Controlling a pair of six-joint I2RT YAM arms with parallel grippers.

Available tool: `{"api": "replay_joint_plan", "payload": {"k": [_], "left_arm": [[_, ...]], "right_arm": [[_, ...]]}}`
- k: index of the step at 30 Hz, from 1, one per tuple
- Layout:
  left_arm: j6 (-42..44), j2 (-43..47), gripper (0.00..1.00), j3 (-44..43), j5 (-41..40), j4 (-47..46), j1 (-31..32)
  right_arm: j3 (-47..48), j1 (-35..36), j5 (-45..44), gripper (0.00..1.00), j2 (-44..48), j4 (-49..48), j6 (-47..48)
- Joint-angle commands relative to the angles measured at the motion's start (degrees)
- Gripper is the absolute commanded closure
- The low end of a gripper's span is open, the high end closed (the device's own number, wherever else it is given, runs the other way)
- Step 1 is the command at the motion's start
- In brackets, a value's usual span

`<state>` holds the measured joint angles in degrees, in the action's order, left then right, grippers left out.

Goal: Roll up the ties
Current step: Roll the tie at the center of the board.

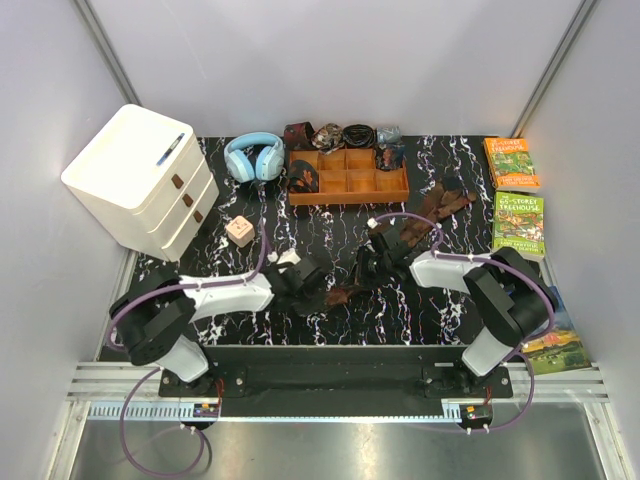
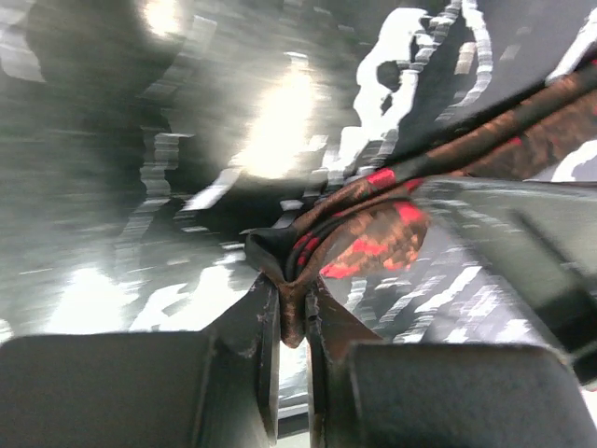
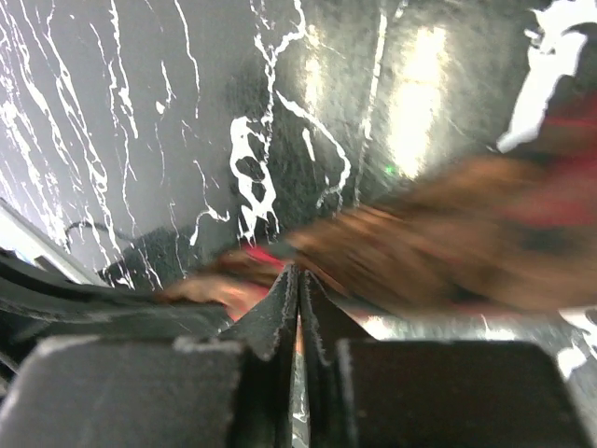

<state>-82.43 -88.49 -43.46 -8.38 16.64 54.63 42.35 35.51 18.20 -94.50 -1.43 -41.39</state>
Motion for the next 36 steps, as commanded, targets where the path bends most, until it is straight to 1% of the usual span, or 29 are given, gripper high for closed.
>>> {"api": "replay_joint_plan", "payload": {"k": [1, 2, 3, 5, 6, 8, 9, 13, 17, 21, 26, 29, 32, 36], "left_arm": [[9.65, 5.68, 1.0, -1.88, -4.87, 18.76, -1.37], [10.88, 6.56, 1.0, -2.24, -5.32, 20.17, -1.54], [12.72, 7.62, 1.0, -3.55, -5.94, 24.71, -1.81], [15.0, 8.33, 1.0, -4.78, -7.96, 28.69, -2.07], [15.37, 8.85, 1.0, -5.75, -8.49, 32.62, -2.25], [17.12, 9.73, 1.0, -6.28, -9.55, 35.11, -2.6], [16.96, 10.52, 1.0, -6.81, -9.98, 37.99, -2.77], [19.14, 13.51, 0.99, -6.64, -10.52, 40.4, -4.18], [22.84, 14.75, 0.99, -6.81, -10.51, 41.54, -5.5], [24.86, 14.84, 0.99, -7.16, -10.43, 41.63, -6.46], [26.8, 14.13, 0.99, -7.34, -10.69, 41.45, -6.73], [27.67, 14.39, 0.99, -7.16, -10.86, 41.45, -7.08], [28.55, 15.27, 0.99, -6.72, -10.6, 41.45, -8.05], [29.87, 16.59, 0.99, -5.85, -10.34, 41.54, -9.72]], "right_arm": [[0.36, -0.17, 0.0, 0.9, 5.28, 3.89, 0.35], [0.98, -0.17, 0.17, 0.89, 6.16, 4.41, 0.17], [1.33, -0.17, 0.52, 0.89, 7.73, 5.64, 0.08], [2.21, 0.0, 0.61, 0.89, 9.32, 6.7, -0.45], [2.47, 0.09, 0.79, 0.89, 10.64, 7.58, -0.54], [3.7, 0.35, 0.88, 0.89, 11.53, 8.72, -0.36], [4.23, 0.79, 1.05, 0.89, 12.05, 9.77, -0.36], [6.43, 2.37, 0.35, 0.89, 11.36, 10.22, 0.34], [11.68, 2.99, 0.0, 0.89, 5.31, 9.7, 2.01], [17.41, 4.13, 0.79, 0.91, -5.33, 7.68, 3.85], [26.46, 8.17, 2.11, 0.92, -15.6, 7.14, 3.68], [30.68, 11.07, 2.11, 0.92, -19.57, 8.02, 3.68], [31.57, 12.13, 2.28, 0.93, -21.86, 8.81, 2.9], [26.58, 12.13, 2.02, 0.94, -20.73, 9.17, 1.49]]}}
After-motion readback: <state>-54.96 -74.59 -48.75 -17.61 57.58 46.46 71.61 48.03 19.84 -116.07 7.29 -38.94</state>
